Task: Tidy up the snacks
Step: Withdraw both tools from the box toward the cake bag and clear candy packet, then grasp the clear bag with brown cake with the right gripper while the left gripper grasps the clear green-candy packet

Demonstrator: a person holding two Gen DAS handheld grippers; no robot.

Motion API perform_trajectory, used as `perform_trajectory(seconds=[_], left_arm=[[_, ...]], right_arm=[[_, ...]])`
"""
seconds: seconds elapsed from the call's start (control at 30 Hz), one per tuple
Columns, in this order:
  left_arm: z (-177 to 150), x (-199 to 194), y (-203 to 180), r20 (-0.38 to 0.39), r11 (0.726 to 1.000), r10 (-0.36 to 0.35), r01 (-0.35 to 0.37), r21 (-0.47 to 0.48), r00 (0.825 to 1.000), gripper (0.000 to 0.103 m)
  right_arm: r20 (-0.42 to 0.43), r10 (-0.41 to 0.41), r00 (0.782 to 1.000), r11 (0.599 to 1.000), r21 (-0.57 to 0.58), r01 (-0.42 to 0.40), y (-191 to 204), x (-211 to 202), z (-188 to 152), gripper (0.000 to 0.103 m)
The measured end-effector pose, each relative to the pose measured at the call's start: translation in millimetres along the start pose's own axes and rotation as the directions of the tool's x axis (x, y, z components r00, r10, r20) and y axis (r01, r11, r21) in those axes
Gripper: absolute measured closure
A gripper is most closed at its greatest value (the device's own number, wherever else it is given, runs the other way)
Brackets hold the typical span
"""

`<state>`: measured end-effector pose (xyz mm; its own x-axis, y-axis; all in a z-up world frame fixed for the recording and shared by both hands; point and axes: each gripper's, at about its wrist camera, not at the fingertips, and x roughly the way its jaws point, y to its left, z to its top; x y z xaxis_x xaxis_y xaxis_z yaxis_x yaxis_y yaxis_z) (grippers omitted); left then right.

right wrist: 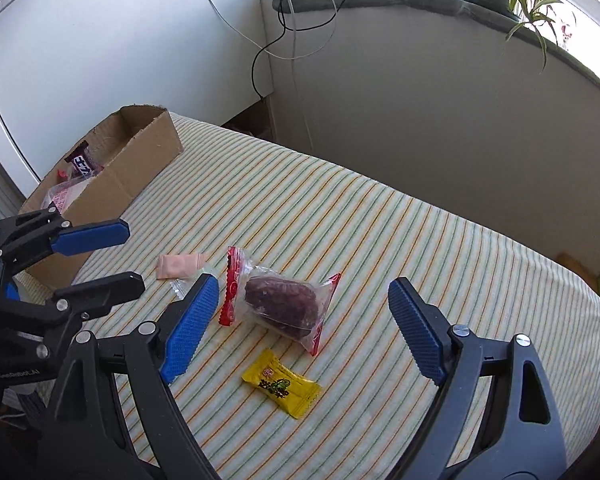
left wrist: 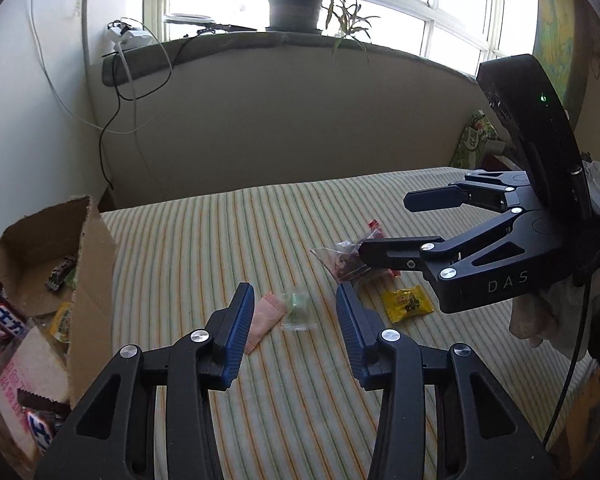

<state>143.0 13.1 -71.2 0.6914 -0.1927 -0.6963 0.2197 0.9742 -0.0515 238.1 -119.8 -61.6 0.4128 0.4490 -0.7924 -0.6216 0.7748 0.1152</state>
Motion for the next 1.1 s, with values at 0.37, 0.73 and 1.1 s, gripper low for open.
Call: perform_trajectory(seconds=[0.37,0.73,1.1], left_arm=[[-4.9,35.3,-10.3,-0.073,0.998,0.012,-0.007,0.068,0.997,0.073],[-4.9,46.5,-9.6,-0.106,0.998,-0.007,0.013,0.054,0.994,0.081],[-6.8,26.4,-1.5,-0.053,1.000,-0.028,0.028,0.009,0.998,0.081]], right_arm=[[-0.028,0.075,0.997,0.997,0.030,-0.074,-8.4,23.4,-4.9,0.014],[-0.054,0.122,0.991,0.990,0.071,-0.118,-8.9,35.1,-9.1,0.047],[0.004,0.077,0.997,0.992,0.098,-0.077,-12.3,3.6,-10.8,0.049]])
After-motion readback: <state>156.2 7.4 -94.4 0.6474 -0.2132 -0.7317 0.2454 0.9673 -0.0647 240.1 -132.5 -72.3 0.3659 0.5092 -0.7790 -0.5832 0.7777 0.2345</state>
